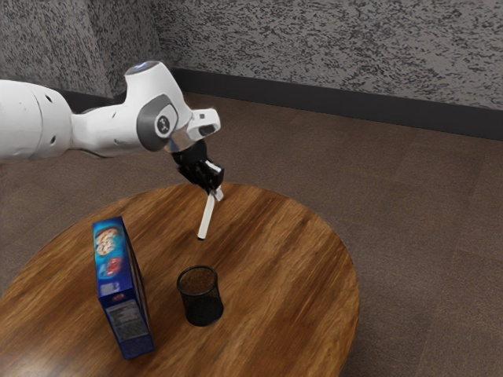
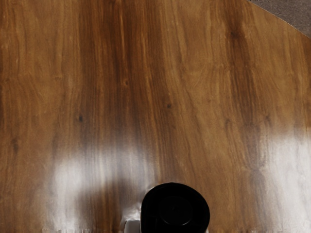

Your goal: Put the marker into the pen holder.

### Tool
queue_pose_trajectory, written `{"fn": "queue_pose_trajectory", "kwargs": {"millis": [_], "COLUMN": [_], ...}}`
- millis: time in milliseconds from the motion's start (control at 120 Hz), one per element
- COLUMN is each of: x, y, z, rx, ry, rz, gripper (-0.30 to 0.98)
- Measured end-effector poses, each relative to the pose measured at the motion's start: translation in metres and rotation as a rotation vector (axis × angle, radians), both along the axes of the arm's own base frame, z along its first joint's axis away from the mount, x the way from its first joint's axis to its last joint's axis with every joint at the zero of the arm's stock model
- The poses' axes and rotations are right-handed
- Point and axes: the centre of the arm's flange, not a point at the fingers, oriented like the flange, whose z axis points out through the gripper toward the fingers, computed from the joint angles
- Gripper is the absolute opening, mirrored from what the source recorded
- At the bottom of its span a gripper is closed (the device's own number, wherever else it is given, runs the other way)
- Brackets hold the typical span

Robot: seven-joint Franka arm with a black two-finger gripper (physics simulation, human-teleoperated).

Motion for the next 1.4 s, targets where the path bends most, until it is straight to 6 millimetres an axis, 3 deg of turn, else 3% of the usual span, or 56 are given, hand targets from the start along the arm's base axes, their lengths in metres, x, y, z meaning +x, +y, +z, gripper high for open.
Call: {"fn": "queue_pose_trajectory", "kwargs": {"millis": [217,450,667,792,950,1083,1267,1400], "x": [-0.044,-0.080,-0.098,-0.127,-0.147,-0.152,-0.143,-0.149], "y": [-0.011,-0.020,-0.036,-0.043,-0.053,-0.066,-0.076,-0.080], "z": [0.002,-0.010,0.022,0.007,-0.021,-0.029,-0.017,-0.015], "rx": [-0.097,-0.126,-0.129,-0.091,-0.026,0.003,0.011,0.032], "ry": [0.033,0.088,0.045,0.075,0.081,0.023,-0.083,-0.126], "rz": [0.067,0.108,0.096,0.075,0.044,0.021,0.013,-0.006], "gripper": [-0.10,-0.09,-0.07,-0.07,-0.06,-0.05,-0.04,-0.04]}}
